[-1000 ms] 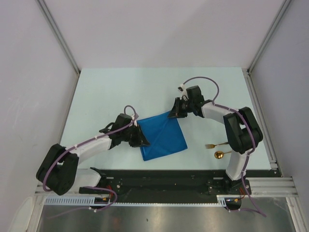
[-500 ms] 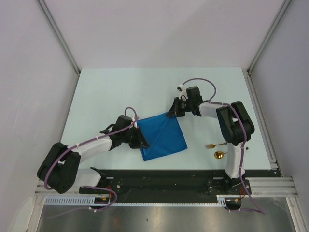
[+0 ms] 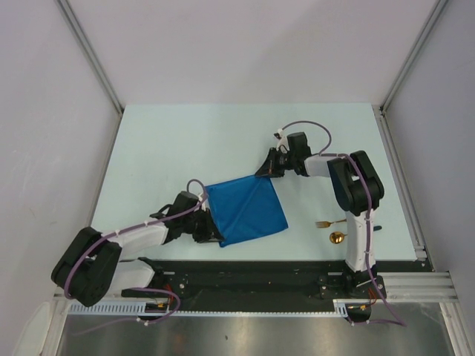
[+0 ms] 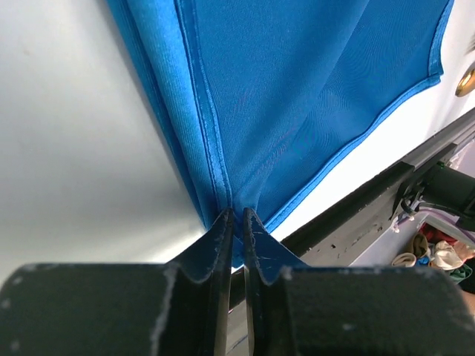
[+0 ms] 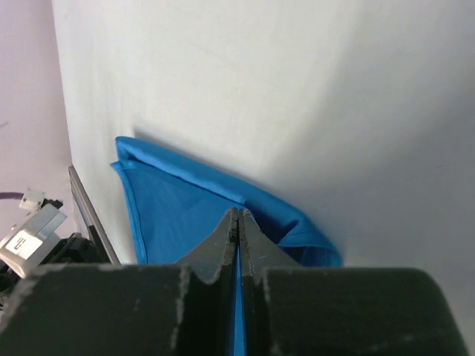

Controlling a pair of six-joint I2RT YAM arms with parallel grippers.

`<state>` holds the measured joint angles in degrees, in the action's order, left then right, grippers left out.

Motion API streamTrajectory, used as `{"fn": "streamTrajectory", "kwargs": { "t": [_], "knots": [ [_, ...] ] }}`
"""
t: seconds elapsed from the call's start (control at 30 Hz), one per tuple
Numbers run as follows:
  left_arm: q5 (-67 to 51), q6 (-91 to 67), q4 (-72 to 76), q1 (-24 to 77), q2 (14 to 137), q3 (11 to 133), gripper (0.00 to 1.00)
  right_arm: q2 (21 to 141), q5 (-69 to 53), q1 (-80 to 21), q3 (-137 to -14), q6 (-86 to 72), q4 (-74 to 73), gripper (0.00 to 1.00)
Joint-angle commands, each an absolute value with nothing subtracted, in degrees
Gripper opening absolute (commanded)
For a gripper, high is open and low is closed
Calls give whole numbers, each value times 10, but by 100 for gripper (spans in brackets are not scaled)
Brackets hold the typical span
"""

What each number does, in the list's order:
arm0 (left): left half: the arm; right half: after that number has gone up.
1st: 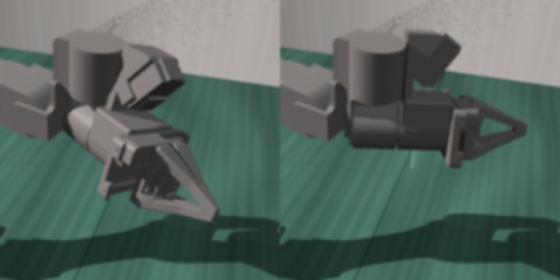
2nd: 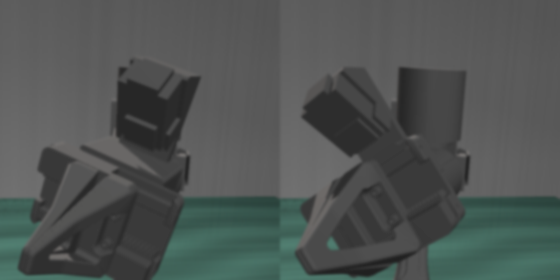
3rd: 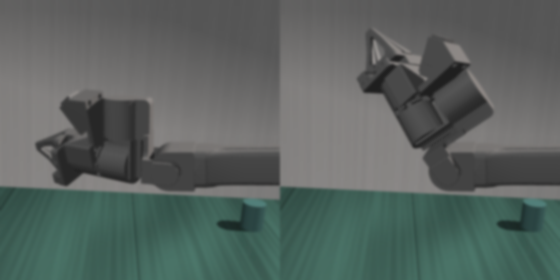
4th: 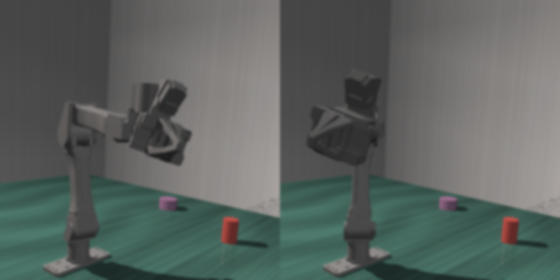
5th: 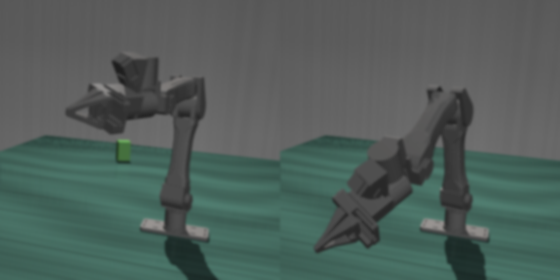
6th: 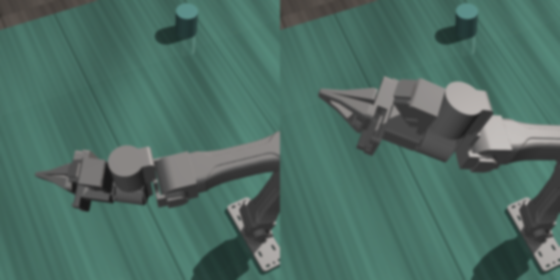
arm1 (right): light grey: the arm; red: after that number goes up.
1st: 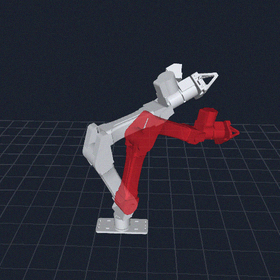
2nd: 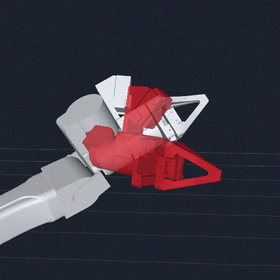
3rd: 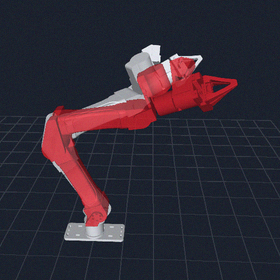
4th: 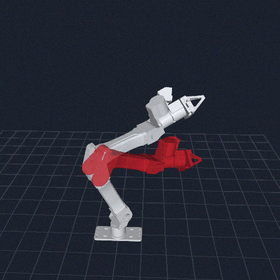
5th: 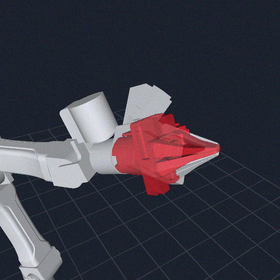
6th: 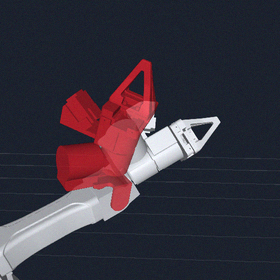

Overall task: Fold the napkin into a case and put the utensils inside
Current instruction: Fold the top corner of the square-folded napkin at the center of the board, then pick up the upper triangle-folded napkin from the center of the board.

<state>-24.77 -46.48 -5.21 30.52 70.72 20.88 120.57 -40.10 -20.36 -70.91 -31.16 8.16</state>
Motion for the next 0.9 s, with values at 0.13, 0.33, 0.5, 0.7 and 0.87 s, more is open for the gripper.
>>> {"fn": "streamTrajectory", "kwargs": {
  "t": [0.13, 0.33, 0.5, 0.7, 0.87],
  "knots": [
    [-265, -481, -33, 339, 687, 199, 14, 1246, -425, -192, -750, -319, 108, 4],
    [-248, -468, -98, 341, 636, 224, 20, 1244, -425, -192, -775, -309, 84, 5],
    [-197, -445, -171, 311, 583, 282, 38, 1212, -418, -191, -802, -292, 26, 8],
    [-165, -400, -201, 209, 634, 368, 63, 1136, -346, -190, -835, -237, -108, 33],
    [-156, -356, -215, 154, 767, 468, 71, 1049, -314, -208, -775, -207, -170, 64]
  ]
}}
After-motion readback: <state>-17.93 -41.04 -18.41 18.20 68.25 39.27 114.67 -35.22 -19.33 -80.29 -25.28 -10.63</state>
